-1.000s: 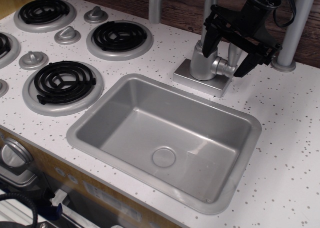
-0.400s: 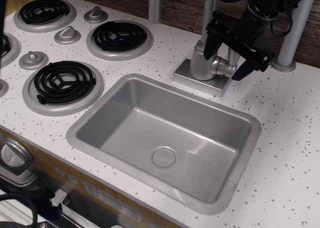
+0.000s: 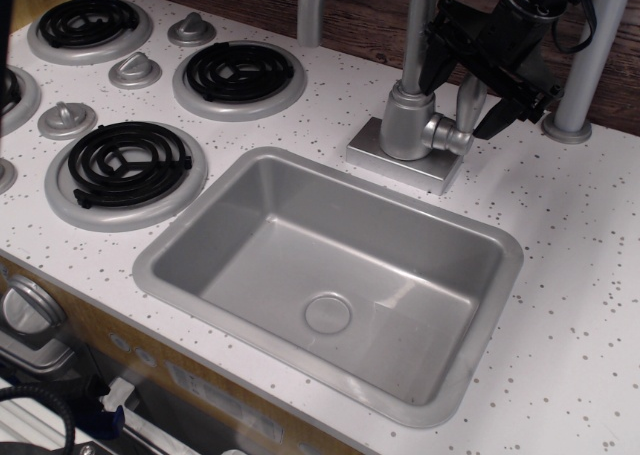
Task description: Lever vertical to front
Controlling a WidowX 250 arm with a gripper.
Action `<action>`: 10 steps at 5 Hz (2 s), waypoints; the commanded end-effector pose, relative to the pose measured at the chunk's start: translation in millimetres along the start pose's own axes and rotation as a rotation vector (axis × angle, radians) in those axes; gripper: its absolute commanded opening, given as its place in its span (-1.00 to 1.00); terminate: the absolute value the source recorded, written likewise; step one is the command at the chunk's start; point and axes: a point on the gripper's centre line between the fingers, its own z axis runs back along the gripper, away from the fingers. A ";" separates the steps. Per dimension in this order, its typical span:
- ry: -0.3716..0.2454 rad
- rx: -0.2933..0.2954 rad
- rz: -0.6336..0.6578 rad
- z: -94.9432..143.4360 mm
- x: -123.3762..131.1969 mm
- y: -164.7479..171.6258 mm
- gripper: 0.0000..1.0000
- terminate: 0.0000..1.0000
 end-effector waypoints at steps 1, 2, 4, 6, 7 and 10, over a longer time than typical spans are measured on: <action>-0.070 -0.010 0.006 13.1 14.0 4.2 1.00 -1.00; -0.072 -0.002 -0.021 13.4 20.6 5.0 1.00 -1.00; -0.063 0.008 -0.049 14.0 28.5 5.9 -1.00 -1.00; 0.003 0.008 -0.007 13.7 12.1 4.8 -1.00 -1.00; 0.056 -0.008 0.022 9.8 -1.7 2.7 -1.00 -1.00; 0.090 -0.115 0.090 -16.7 -21.1 -0.6 -1.00 -1.00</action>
